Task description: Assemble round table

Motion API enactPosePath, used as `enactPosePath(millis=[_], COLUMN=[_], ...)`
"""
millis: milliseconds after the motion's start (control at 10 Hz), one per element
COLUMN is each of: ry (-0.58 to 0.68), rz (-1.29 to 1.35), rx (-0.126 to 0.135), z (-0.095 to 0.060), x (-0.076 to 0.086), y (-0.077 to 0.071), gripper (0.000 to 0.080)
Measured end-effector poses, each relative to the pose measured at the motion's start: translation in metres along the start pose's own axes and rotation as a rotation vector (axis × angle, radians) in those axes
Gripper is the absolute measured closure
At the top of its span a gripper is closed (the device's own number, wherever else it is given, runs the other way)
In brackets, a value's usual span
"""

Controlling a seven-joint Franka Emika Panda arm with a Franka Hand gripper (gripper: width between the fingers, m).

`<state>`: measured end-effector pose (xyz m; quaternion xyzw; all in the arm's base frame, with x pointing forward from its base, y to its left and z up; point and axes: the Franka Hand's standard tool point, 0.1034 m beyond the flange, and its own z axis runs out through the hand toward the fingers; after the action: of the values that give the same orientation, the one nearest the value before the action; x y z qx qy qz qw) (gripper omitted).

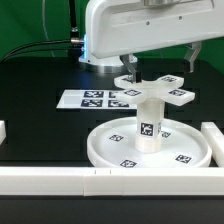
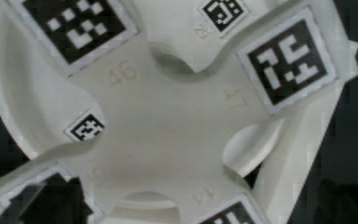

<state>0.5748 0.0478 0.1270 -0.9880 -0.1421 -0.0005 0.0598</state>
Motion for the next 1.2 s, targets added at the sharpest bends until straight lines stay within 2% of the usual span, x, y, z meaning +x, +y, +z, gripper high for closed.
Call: enactPosePath(millis=[100,200,400,500,700,1200], ry=[0.0,-0.004,0.009,0.015,0.008,-0.01], rz=[-0.067,-0.155,-0.415,-0.508,-0.684,-0.922], rx=[0.0,-0.012,-0.054,-0.065,-0.069,-0.08], z=[0.0,-0.001,-0.001,-0.002,-0.002,-0.002], x=[0.0,0.0,0.004,0.006,0.007,0.005], y=[0.0,0.001,0.005,0.006,0.009,0.014], gripper=[0.015,0.015,0.015,0.015,0.015,0.015])
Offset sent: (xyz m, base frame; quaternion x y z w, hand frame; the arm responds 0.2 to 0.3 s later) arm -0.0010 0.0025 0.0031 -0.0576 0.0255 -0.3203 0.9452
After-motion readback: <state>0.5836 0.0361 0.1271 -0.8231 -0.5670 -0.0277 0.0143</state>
